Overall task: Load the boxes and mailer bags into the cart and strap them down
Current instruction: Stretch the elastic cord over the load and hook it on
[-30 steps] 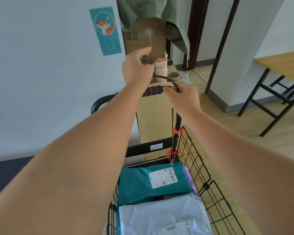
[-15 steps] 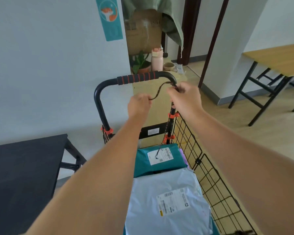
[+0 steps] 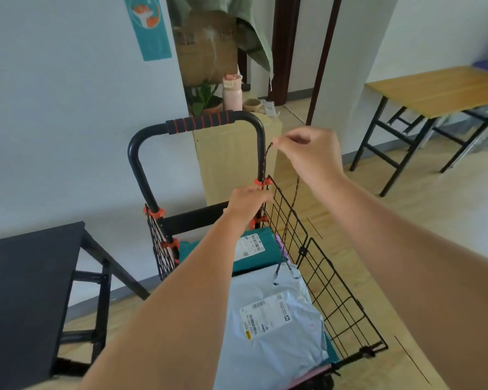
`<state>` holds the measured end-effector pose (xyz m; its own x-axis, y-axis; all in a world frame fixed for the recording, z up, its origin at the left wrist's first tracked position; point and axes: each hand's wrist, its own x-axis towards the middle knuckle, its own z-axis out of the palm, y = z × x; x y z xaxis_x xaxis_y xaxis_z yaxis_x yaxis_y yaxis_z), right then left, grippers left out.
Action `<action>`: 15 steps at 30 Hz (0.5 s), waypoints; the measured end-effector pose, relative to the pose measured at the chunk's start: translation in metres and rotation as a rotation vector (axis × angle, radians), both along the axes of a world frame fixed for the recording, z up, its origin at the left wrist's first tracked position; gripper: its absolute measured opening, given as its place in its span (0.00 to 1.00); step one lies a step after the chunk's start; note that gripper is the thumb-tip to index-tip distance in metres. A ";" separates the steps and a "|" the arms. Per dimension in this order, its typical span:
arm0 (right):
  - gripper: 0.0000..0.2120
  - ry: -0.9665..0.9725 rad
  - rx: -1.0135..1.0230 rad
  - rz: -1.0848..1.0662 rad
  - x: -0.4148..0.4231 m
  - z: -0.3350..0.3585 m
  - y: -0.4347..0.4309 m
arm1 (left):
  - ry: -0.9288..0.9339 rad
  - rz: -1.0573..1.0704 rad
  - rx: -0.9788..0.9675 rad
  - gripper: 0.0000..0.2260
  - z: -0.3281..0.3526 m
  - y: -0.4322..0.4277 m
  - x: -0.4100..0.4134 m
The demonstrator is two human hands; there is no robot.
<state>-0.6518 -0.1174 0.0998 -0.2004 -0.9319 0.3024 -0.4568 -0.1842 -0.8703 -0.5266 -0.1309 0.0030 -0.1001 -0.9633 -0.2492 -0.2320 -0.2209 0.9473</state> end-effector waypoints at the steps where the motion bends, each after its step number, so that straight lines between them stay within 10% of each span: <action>1: 0.06 -0.018 0.001 0.002 -0.004 0.002 -0.002 | 0.096 -0.023 0.029 0.03 0.005 -0.003 -0.006; 12: 0.09 -0.330 0.154 0.022 -0.065 0.004 -0.049 | 0.345 -0.183 0.282 0.09 0.005 -0.046 -0.092; 15: 0.06 -0.057 0.162 0.019 -0.093 -0.012 -0.068 | 0.267 -0.156 0.327 0.14 -0.004 -0.065 -0.116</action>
<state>-0.7448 -0.1850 0.0875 -0.1950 -0.9713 0.1365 -0.4035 -0.0475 -0.9137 -0.6422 -0.1963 -0.0008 -0.3400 -0.8067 -0.4833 -0.0428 -0.5001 0.8649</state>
